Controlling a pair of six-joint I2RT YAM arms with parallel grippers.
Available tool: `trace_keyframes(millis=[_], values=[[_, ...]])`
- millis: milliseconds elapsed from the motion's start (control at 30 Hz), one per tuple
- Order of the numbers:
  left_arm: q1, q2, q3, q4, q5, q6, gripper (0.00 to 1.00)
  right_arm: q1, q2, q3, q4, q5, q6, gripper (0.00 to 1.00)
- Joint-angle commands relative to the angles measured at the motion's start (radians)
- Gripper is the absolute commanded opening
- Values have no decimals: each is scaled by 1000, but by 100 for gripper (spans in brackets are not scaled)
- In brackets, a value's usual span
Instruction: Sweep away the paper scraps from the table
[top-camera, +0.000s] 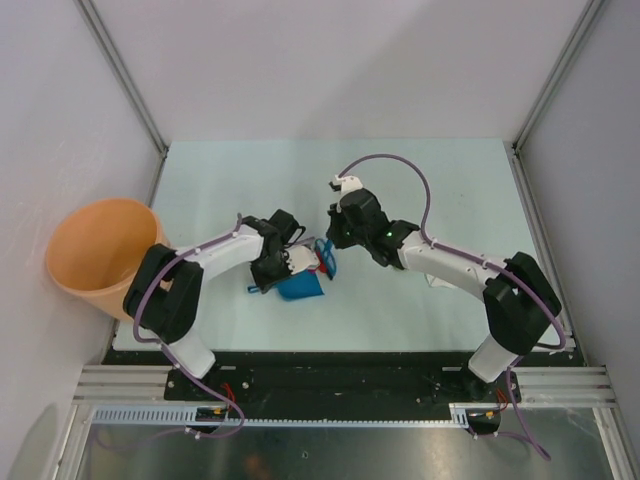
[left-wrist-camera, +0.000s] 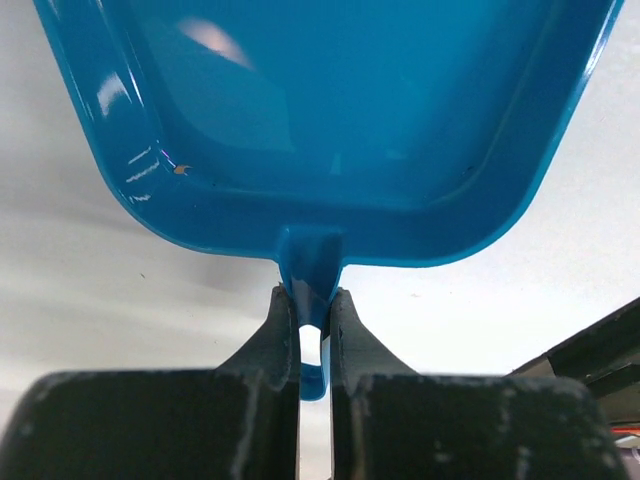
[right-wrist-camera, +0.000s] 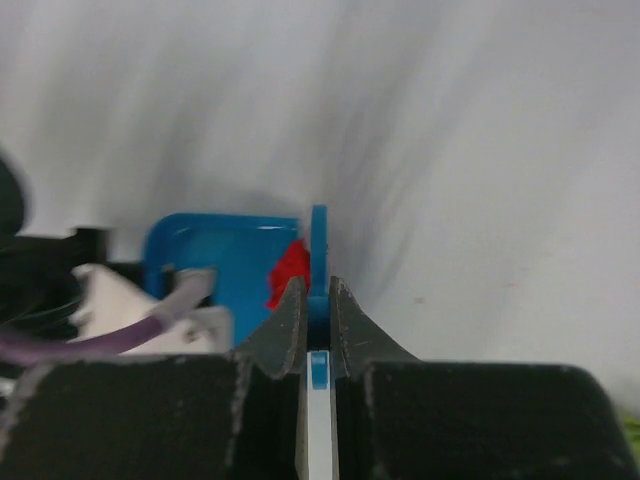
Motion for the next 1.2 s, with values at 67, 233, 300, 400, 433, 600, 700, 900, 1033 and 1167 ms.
trace_keyframes(millis=[67, 233, 300, 400, 433, 600, 700, 900, 1033, 1167], values=[[73, 7, 83, 52, 115, -39, 0, 53, -112, 12, 87, -152, 144, 0], [94, -62, 64, 73, 283, 22, 0, 52, -195, 12, 21, 20, 88, 0], [102, -91, 49, 79, 361, 30, 0, 55, -223, 13, 1, 60, 66, 0], [139, -154, 43, 89, 467, 38, 0, 58, -284, 29, -31, 172, 14, 0], [151, -185, 44, 90, 531, 35, 0, 57, -301, 38, -51, 231, -1, 0], [249, -257, 98, 90, 609, -28, 0, 57, -499, 81, -59, 377, -95, 0], [327, -314, 135, 92, 702, -74, 0, 58, -608, 90, -37, 365, -107, 0], [537, -433, 202, 90, 945, -199, 0, 61, -684, 98, -118, 376, -92, 0], [731, -498, 257, 90, 1082, -302, 0, 61, -671, 98, -165, 379, -84, 0], [1005, -552, 294, 92, 1254, -420, 0, 63, -642, 98, -191, 370, -75, 0]])
